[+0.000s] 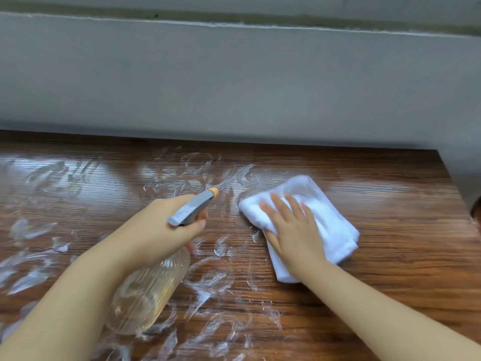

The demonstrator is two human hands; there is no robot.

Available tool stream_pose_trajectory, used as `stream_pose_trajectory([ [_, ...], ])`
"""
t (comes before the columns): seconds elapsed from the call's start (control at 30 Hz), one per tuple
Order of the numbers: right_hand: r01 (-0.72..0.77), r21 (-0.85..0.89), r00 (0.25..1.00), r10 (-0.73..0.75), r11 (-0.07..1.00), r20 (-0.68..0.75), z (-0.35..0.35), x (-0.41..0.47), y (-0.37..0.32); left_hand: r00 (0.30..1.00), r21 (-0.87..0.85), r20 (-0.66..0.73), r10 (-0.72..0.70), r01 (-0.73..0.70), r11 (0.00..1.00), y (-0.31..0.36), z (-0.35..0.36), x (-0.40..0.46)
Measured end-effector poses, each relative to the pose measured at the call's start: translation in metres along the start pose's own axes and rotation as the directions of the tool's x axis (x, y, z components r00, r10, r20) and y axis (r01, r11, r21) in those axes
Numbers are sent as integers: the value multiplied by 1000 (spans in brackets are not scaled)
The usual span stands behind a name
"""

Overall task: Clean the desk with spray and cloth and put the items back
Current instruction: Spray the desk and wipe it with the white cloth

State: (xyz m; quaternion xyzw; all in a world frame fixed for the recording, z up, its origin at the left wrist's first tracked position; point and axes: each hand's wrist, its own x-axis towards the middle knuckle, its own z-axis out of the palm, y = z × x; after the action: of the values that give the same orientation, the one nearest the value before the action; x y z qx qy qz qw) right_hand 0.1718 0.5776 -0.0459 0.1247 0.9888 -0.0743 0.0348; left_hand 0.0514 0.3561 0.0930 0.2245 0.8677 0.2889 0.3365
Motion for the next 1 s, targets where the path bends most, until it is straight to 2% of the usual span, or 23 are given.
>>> stream_pose_trajectory([
  [0.17, -22, -1, 1000, 22, 1000, 6, -10, 86, -9, 1000, 6, -3, 9, -9, 1000, -3, -7, 3],
  [0.37, -107, 30, 989, 109, 994, -103, -17, 130, 12, 1000, -10, -7, -2, 1, 1000, -10, -9, 2],
  [0.6, -177, 49, 979, 181, 983, -93, -24, 76, 42, 1000, -40, -4, 6, -6, 999, -14, -12, -9],
  [0.83, -23, 22, 997, 24, 999, -69, -5, -13, 34, 1000, -21, 13, 16, -16, 1000, -14, -7, -13],
  [1.0, 38, 26, 999, -38, 999, -16, 0, -8, 10, 1000, -36, 8, 14, -13, 999, -14, -9, -10],
])
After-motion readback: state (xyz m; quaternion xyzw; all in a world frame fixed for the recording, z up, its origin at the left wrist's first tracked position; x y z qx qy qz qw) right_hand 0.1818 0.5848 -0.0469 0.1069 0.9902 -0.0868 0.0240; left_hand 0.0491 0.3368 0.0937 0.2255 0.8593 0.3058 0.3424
